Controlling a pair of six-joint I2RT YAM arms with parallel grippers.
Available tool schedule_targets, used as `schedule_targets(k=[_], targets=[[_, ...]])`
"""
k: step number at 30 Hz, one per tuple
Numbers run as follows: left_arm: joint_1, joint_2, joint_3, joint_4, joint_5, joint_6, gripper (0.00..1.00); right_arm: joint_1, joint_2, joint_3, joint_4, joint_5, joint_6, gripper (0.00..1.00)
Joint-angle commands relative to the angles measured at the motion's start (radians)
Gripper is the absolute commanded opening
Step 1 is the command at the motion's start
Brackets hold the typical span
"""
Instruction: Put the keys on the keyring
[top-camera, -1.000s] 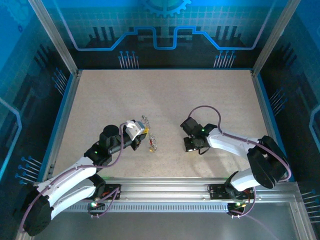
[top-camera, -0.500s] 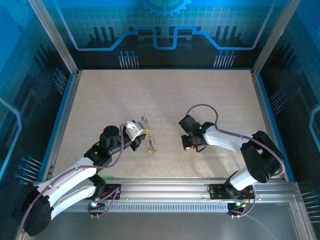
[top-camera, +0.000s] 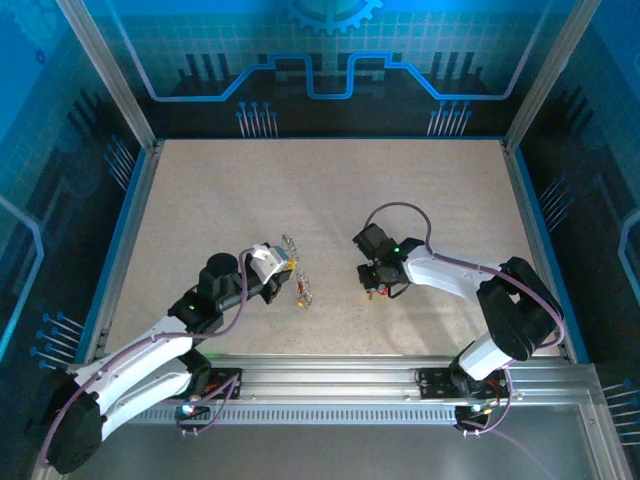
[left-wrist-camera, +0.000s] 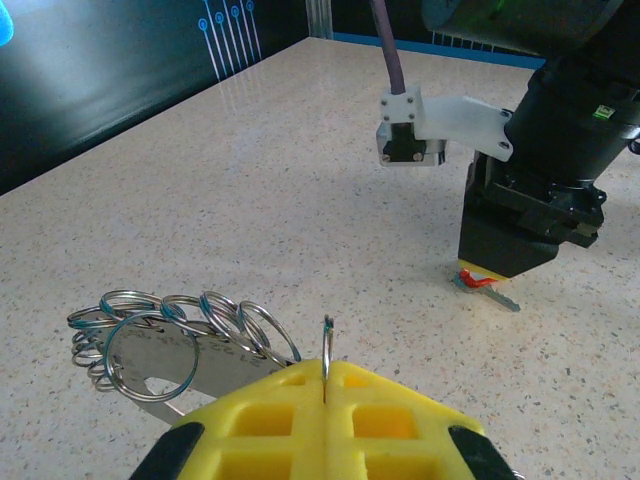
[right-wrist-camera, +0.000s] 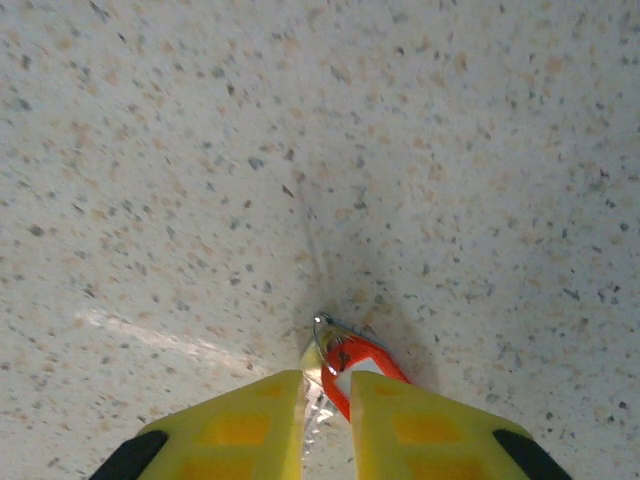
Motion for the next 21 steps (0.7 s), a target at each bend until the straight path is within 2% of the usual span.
schedule_targets(k=[1,8,15,18,21], targets=[[0.004,-0.021,-0.013,0.043,-0.009,0.004,0.0,-0.011,0.012,0.029,-0.025,-0.015,-0.015,0.24],[0.004,-0.034,-0.015,0.037,-0.012,0.002,0.0,-0.014,0.032,0.05,-0.044,-0.013,-0.032,0.3],[0.005,-0.042,-0.018,0.033,-0.015,0.003,0.0,-0.025,0.077,0.058,-0.036,-0.046,-0.062,0.3],[0.006,-0.042,-0.017,0.033,-0.015,0.003,0.0,-0.031,0.101,0.07,-0.031,-0.05,-0.077,0.27],[0.006,-0.042,-0.015,0.033,-0.015,0.001,0.0,-0.038,0.112,0.081,-0.025,-0.061,-0.084,0.19]])
